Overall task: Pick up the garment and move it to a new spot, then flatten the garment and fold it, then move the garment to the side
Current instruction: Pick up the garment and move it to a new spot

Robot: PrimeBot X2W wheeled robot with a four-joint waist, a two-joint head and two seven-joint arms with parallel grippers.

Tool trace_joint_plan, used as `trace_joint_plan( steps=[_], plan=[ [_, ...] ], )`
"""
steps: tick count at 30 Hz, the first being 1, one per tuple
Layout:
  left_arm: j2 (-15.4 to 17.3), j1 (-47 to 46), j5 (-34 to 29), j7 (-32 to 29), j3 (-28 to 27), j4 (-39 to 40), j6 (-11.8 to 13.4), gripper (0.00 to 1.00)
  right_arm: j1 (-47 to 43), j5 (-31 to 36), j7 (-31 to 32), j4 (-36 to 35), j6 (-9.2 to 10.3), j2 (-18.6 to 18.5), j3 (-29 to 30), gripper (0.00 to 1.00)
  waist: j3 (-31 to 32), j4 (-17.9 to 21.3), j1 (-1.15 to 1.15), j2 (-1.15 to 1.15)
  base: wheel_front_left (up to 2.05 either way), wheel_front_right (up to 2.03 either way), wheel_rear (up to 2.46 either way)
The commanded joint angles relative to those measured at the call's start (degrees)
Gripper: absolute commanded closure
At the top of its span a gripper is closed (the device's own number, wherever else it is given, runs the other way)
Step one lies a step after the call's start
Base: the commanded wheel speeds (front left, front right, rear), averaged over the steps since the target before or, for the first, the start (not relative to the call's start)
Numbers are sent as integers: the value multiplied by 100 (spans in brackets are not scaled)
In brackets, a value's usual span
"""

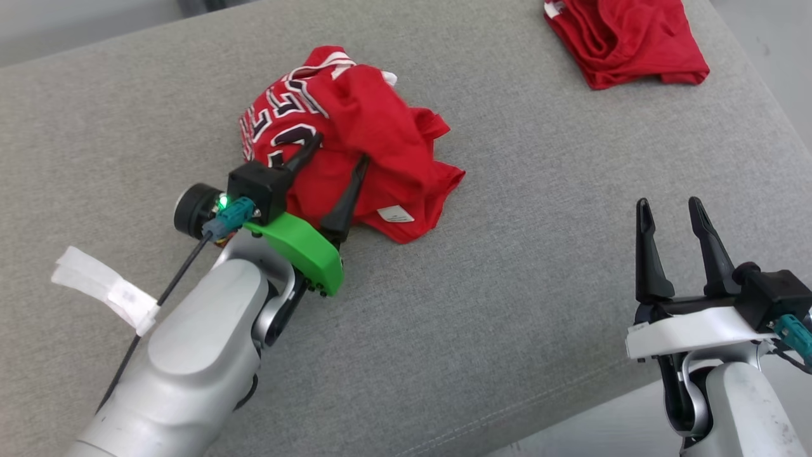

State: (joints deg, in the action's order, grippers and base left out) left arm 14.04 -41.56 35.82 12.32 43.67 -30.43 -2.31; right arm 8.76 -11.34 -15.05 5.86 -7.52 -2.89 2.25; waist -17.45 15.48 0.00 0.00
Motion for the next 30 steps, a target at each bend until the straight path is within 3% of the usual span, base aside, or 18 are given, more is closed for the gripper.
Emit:
trace_joint_plan(
  steps=[1,10,20,25,30],
  plan=[
    [14,-130,-28,80,-51,26,-12,0,-97,51,-16,29,6,-4,33,0,197,-181,0,0,0,0,0],
    [391,242,-86,275,-588,524,271,0,-324,249,-16,-13,6,-3,153,0,712,-764,0,0,0,0,0],
    [855,1499,-438,285,-2086,1792,637,0,-416,368,-15,-92,6,-2,83,0,974,-1351,0,0,0,0,0],
    [881,2282,-701,286,-2712,2208,597,0,-420,410,-15,-103,6,-3,37,0,1047,-1534,0,0,0,0,0],
    [700,3040,-937,286,-3240,2495,431,0,-489,446,-16,-95,6,-8,18,0,1127,-1689,0,0,0,0,0]
  ],
)
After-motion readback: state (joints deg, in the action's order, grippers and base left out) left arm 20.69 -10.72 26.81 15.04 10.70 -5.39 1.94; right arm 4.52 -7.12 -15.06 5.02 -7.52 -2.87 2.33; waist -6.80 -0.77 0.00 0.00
